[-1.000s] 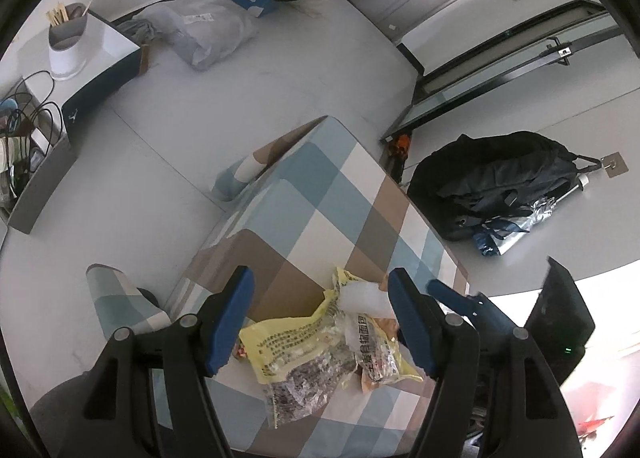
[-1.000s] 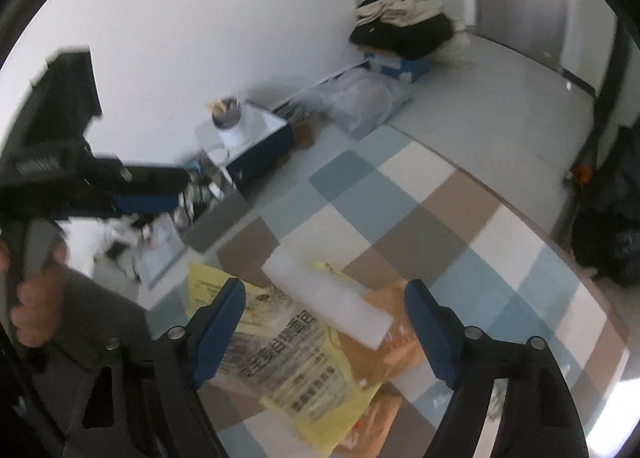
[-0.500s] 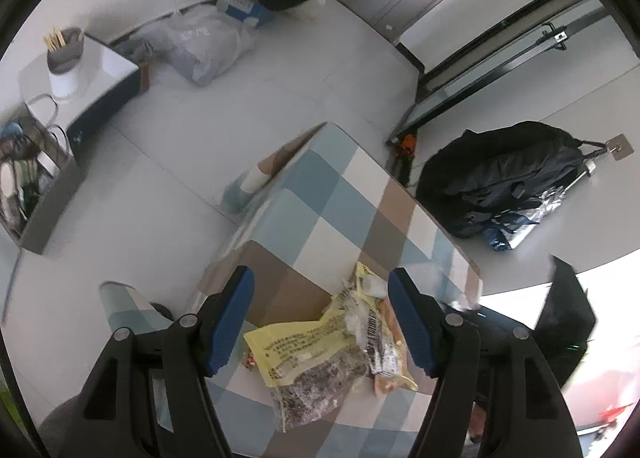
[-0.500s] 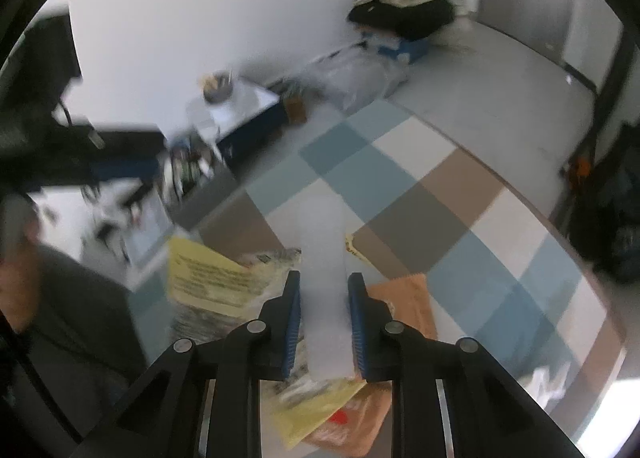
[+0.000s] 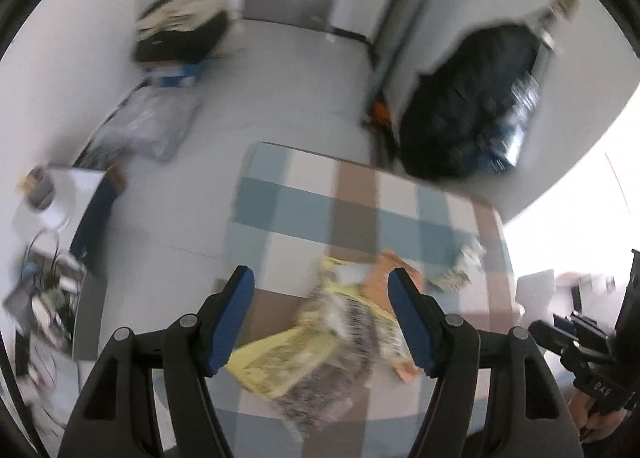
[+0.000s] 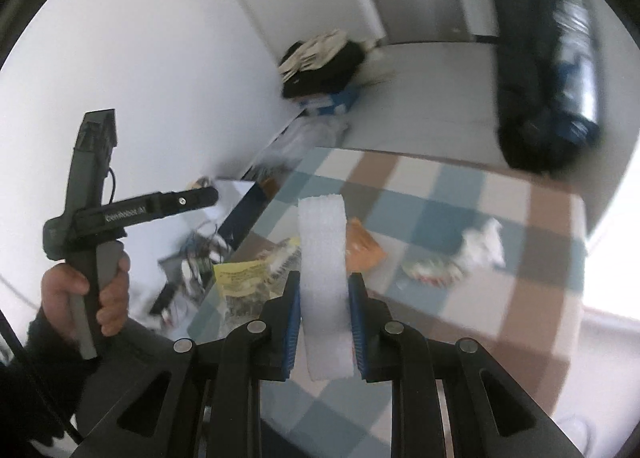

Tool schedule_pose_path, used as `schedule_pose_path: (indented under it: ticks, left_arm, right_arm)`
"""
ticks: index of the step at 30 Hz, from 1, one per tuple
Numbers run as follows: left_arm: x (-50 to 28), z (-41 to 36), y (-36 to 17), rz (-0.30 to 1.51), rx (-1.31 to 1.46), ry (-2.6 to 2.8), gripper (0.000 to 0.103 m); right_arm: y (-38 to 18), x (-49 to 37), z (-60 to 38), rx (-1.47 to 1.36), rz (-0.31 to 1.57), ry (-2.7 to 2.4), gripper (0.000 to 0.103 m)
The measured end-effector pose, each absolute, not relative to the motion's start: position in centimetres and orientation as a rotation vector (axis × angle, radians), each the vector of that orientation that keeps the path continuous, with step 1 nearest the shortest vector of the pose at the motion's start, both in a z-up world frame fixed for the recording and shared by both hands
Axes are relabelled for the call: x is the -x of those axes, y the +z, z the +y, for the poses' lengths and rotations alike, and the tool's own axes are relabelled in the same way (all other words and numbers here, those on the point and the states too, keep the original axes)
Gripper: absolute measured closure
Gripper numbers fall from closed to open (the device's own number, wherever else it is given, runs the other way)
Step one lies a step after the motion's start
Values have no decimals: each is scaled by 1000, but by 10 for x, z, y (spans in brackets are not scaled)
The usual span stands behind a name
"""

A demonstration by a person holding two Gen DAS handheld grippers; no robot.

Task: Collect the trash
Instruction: 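Grasp the brown paper packet with the left gripper while right holds the foam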

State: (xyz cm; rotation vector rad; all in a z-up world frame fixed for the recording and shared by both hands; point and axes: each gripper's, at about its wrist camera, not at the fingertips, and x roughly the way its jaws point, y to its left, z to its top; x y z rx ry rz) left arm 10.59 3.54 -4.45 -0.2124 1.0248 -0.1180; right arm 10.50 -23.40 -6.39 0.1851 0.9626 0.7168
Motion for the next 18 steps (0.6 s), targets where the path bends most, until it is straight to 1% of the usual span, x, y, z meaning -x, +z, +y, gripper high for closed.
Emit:
schedule_pose_path:
  ticks: [3,4,10,13,18]
  left_arm:
    - [-117,3,-45,1063,79,-190,35]
    - [-124,-9,-50,1095,35,-223,30]
    - [-149,-58,-87,1274,-143,-316,29]
    - [-154,-75,-102,1316,-225,-329,29]
    - [-163,-90,-119,1385,-274,-350,29]
  right_arm:
    - [-62,-91,-249,-198,944,670,81]
    - [-63,-86,-255,-214,937,663,81]
    - [-66,-74,-282,-268,902,637,81]
    - [-64,-73,-293,-277,884,631,81]
    - [-65,-71,-301,-285,876,629,81]
